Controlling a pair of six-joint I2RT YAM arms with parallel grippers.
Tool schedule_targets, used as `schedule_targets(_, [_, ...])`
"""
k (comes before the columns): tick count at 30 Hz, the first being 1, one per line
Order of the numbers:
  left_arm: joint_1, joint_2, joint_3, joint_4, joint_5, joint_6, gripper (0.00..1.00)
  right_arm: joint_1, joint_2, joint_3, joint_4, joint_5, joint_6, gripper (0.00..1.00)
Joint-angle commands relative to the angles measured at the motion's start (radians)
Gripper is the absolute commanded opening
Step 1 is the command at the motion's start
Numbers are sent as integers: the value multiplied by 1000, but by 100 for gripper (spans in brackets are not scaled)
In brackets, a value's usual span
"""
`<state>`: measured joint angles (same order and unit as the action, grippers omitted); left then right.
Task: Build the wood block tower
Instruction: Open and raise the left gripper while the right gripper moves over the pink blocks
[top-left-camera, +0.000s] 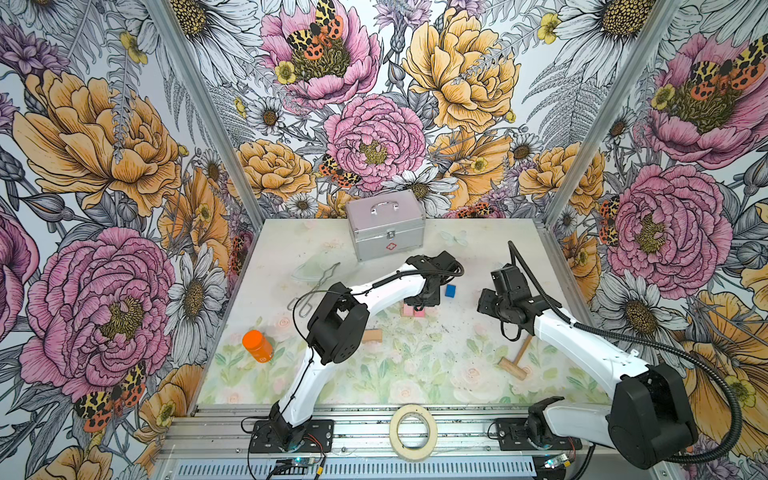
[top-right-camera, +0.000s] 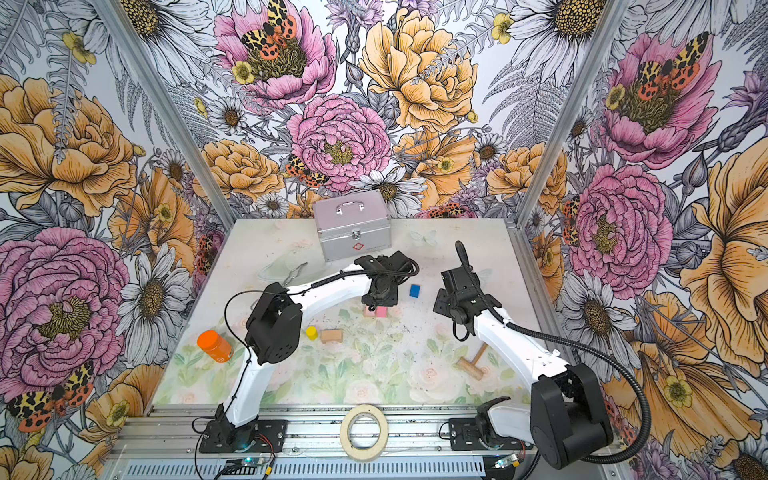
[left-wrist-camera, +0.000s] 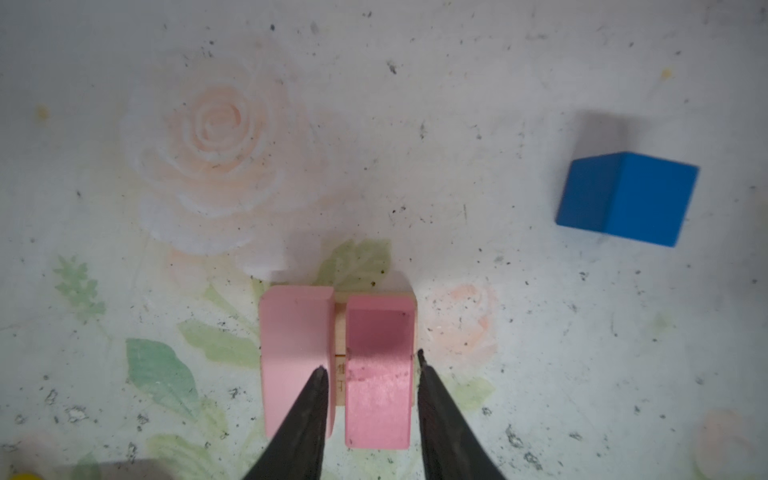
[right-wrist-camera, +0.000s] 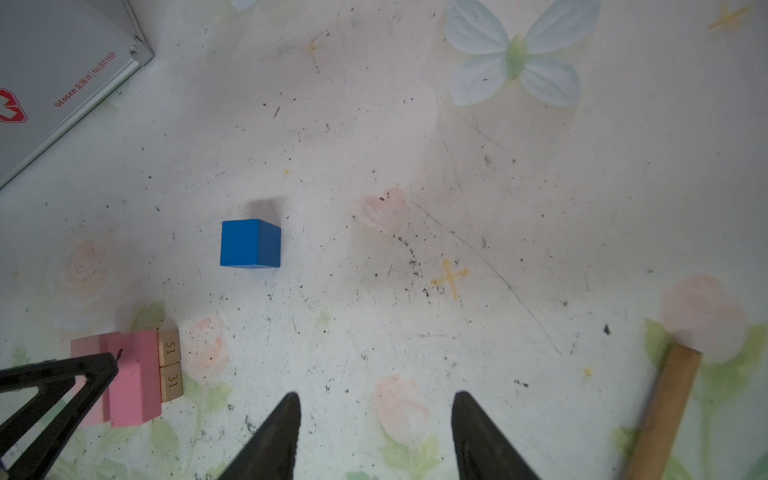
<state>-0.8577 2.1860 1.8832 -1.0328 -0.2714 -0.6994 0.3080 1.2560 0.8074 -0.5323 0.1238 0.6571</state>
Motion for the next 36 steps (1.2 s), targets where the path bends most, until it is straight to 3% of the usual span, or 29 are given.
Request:
schedule_targets(1, [-8, -139, 41, -3, -88, 36, 35, -1, -26, 14, 22, -38, 4, 60])
schedule_targets(7, [7, -291, -20, 0, -216, 93, 31, 25, -11, 53, 26, -72, 3, 59])
schedule_targets(11, [72, -394, -144, 26, -227, 115, 24, 47, 33, 83, 68, -145, 10, 57])
schedule_targets(16, [173, -505, -367, 186, -101, 164, 20, 70, 114, 128, 115, -243, 23, 54])
schedule_targets(23, [293, -627, -637, 454, 151, 208, 20, 119, 212, 206, 114, -252, 48, 53])
schedule_targets(36, [380, -602, -771, 573, 268, 216, 20, 274, 451, 433, 102, -251, 36, 50])
